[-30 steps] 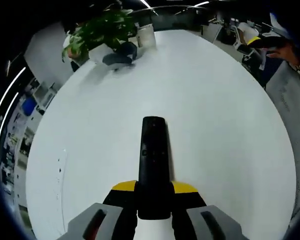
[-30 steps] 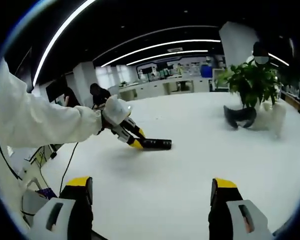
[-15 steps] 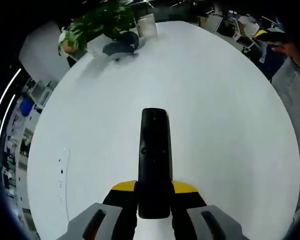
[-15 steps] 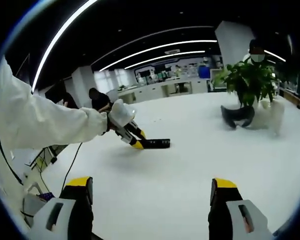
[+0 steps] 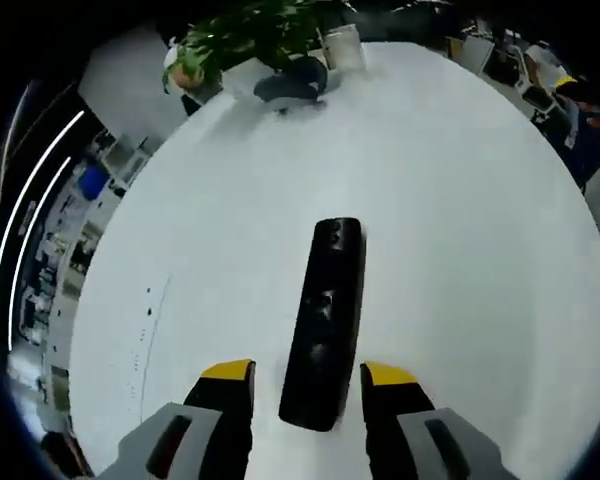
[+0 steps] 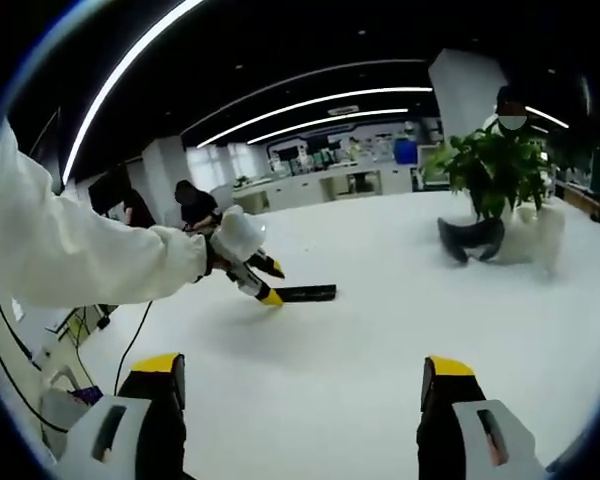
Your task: Press the specified remote control buttons in sequence, fully releasing each button before pressing the next.
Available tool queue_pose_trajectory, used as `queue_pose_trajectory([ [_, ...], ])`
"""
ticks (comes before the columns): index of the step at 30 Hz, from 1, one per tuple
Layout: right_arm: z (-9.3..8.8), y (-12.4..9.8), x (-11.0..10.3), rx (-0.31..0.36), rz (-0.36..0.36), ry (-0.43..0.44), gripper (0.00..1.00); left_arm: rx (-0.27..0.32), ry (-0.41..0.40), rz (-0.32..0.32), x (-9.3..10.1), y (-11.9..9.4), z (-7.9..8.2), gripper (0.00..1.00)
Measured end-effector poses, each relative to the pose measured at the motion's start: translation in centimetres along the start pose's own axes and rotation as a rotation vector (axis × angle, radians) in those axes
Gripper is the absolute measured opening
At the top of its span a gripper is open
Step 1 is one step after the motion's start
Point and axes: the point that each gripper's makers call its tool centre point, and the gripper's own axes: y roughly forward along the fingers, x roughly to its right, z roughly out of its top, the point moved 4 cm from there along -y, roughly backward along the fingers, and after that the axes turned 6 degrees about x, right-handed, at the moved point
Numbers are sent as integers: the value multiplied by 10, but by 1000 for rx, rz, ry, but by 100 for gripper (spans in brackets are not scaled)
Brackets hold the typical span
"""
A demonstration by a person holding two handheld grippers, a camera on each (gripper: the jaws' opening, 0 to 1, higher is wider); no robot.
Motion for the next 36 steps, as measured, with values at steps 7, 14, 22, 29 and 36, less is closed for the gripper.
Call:
queue_pose_trajectory([
  [7,7,-1,2,33,-5,-1,99,161,-196,62,14,-31,14,68],
  [14,8,-3,1,36,-2,-22,99,269,-318,96,36,-70,12,79],
  [22,17,-4,3,62,6,-27,99,357,-406,193,49,-113,3,93],
  [29,17,-6,1,71,2,-32,99,470,-527,307,70,-160,-10,99],
  [36,22,-8,2,97,-3,-54,99,510,-565,333,91,-184,-13,99],
])
